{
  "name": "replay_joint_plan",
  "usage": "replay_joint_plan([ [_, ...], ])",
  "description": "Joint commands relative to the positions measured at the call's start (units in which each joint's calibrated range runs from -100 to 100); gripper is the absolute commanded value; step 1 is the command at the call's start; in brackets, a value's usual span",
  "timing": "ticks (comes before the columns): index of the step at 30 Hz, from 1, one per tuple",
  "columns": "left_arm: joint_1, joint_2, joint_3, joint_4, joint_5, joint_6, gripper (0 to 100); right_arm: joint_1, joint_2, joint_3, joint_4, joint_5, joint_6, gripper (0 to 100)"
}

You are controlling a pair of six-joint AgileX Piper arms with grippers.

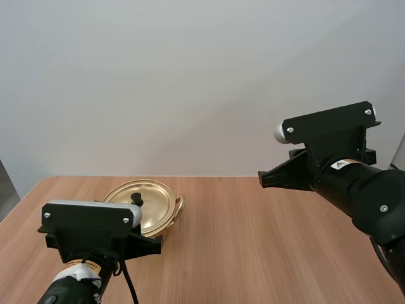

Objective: Open the pot, put the car inside, and close it

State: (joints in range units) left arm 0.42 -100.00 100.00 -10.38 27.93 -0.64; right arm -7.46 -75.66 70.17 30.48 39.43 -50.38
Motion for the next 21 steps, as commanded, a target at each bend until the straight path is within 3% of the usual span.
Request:
replay_joint_plan([
  [1,0.01,0.0,0.0,0.06,-0.06,0.0,71,0.01,0.04,0.1,1.01,-0.15,-0.03,0],
  [6,0.01,0.0,0.0,0.06,-0.06,0.0,71,0.17,0.04,2.08,2.4,-1.24,-0.03,0],
  [9,0.01,0.0,0.0,0.06,-0.06,0.0,71,2.23,-2.51,3.98,1.73,-2.02,-0.03,0],
  [21,0.01,0.0,0.0,0.06,-0.06,0.0,71,7.83,-20.09,7.32,4.36,2.37,2.02,0],
])
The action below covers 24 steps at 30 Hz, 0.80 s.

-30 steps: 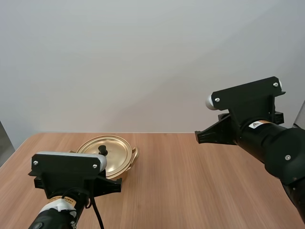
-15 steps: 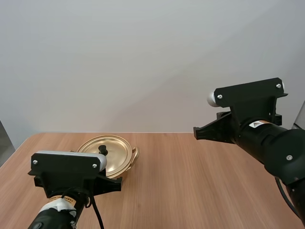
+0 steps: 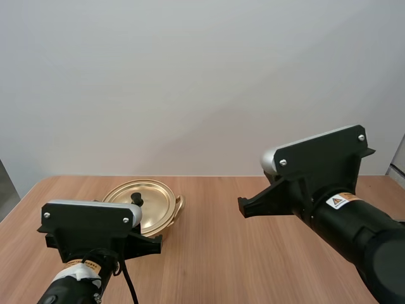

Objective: Open the pot, put the car inside, and close it

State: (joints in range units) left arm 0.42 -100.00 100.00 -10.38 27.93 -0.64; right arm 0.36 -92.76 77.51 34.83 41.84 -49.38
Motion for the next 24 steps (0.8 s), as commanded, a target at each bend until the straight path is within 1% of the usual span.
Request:
replay_joint_plan([
  [1,0.01,0.0,0.0,0.06,-0.06,0.0,71,-0.07,-3.98,-0.02,-0.11,0.37,1.85,0],
  [4,0.01,0.0,0.0,0.06,-0.06,0.0,71,-0.55,-5.74,-0.02,-0.33,3.8,3.41,0],
  [10,0.01,0.0,0.0,0.06,-0.06,0.0,71,-0.55,-5.73,-0.02,-2.67,9.8,3.86,0],
  [13,0.01,0.0,0.0,0.06,-0.06,0.0,71,-0.55,-5.73,0.48,-6.8,9.57,6.47,0],
  [16,0.01,0.0,0.0,0.06,-0.06,0.0,71,-0.55,-5.96,3.11,-15.17,4.12,10.62,0],
  [18,0.01,0.0,0.0,0.06,-0.06,0.0,71,-0.55,-5.96,5.6,-20.96,-0.65,15.84,0],
  [20,0.01,0.0,0.0,0.06,-0.06,0.0,71,-0.55,-5.96,7.35,-24.52,-1.85,20.88,0],
  [22,0.01,0.0,0.0,0.06,-0.06,0.0,71,-0.55,-5.96,8.41,-27.43,-2.01,24.44,0],
  [24,0.01,0.0,0.0,0.06,-0.06,0.0,71,-0.55,-6.11,9.42,-28.8,-1.85,27.56,0],
])
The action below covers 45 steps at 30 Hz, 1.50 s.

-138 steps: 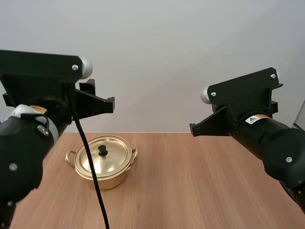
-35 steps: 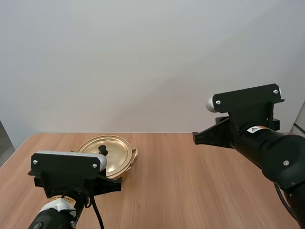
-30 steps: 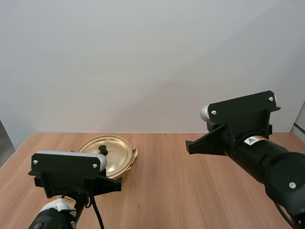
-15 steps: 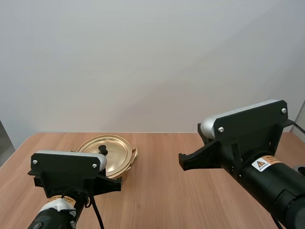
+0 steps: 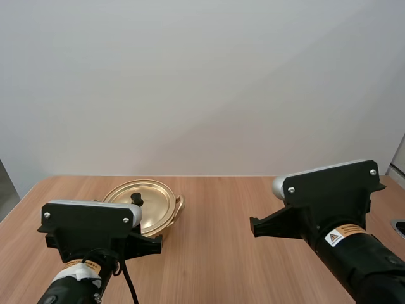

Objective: Open the pot, put the car inside, and close it

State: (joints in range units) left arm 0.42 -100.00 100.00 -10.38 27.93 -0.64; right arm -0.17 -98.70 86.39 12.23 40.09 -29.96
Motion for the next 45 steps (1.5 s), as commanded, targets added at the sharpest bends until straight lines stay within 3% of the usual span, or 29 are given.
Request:
replay_joint_plan([
  [1,0.01,0.0,0.0,0.06,-0.06,0.0,71,-0.01,-0.51,1.08,-6.52,0.06,9.59,0],
  [8,0.01,0.0,0.0,0.06,-0.06,0.0,71,-0.01,-1.3,3.18,-7.31,0.24,10.97,0],
  [15,0.01,0.0,0.0,0.06,-0.06,0.0,71,-0.01,-1.3,4.73,-13.38,-0.85,20.39,0],
  [29,0.01,0.0,0.0,0.06,-0.06,0.0,71,-0.01,-1.3,13.61,-14.69,-7.09,20.39,0],
  [45,0.01,0.0,0.0,0.06,-0.06,0.0,71,-0.01,-1.3,13.61,-14.69,-8.99,20.39,0],
])
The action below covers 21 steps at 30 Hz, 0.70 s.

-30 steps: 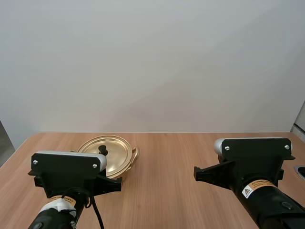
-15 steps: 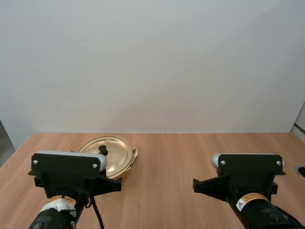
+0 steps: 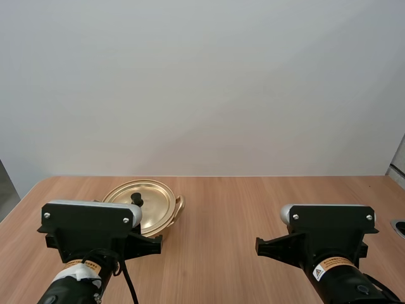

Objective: Open the pot, put the car inside, and close it

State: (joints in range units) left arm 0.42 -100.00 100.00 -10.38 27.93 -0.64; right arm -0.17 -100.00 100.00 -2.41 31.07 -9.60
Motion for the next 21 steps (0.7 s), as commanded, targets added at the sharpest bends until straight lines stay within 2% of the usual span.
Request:
replay_joint_plan([
  [1,0.01,0.0,0.0,0.06,-0.06,0.0,71,-0.01,0.0,0.0,-0.05,0.03,0.03,0],
  [21,0.01,0.0,0.0,0.06,-0.06,0.0,71,-0.01,0.0,0.0,1.32,0.03,0.03,0],
])
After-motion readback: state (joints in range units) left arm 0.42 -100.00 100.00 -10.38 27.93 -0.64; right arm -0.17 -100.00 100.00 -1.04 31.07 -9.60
